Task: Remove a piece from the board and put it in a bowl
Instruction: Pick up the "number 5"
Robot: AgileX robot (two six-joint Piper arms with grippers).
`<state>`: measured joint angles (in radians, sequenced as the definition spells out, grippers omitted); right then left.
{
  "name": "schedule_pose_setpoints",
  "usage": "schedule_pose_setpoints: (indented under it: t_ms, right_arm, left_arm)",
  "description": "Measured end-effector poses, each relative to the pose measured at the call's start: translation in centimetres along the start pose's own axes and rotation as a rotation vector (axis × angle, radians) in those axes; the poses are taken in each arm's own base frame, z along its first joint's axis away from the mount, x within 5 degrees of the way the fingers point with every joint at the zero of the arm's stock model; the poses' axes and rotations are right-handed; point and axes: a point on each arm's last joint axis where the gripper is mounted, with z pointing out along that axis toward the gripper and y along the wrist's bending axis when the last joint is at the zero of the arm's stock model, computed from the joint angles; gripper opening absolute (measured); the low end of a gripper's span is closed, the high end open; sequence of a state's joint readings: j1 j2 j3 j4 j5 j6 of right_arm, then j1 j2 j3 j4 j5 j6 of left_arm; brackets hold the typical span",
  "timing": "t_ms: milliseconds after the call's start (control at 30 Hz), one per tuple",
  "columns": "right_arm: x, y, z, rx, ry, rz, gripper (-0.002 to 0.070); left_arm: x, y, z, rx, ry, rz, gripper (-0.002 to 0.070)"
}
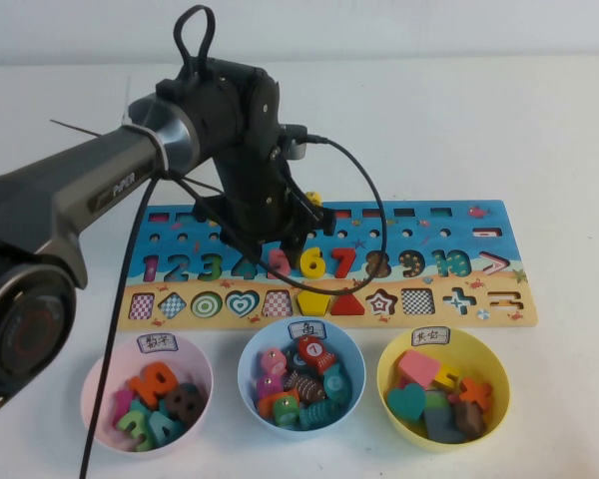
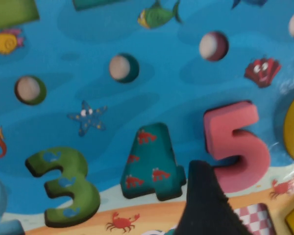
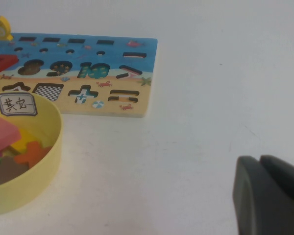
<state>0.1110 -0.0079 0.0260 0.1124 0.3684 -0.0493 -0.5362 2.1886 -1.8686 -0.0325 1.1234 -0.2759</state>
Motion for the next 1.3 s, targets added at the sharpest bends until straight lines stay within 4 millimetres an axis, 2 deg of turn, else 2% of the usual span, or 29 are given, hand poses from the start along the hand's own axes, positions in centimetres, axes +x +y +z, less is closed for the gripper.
schedule_pose_setpoints:
  t_ms: [467, 967, 1300]
  right_arm:
    - [0.0, 0.0, 0.0, 0.000, 0.000, 0.000, -0.0017]
    - [0.0, 0.0, 0.0, 0.000, 0.000, 0.000, -0.0017]
    - [0.0, 0.0, 0.0, 0.000, 0.000, 0.000, -0.0017]
  left_arm:
    - [0.2, 0.1, 1.6, -0.012, 0.042, -0.001, 0.0346]
    - [-0.1, 0.0, 1.6, -0.005, 0.016, 0.001, 0.0344]
    - [-0.1, 0.0, 1.8, -0.006, 0.022, 0.034, 0.0210]
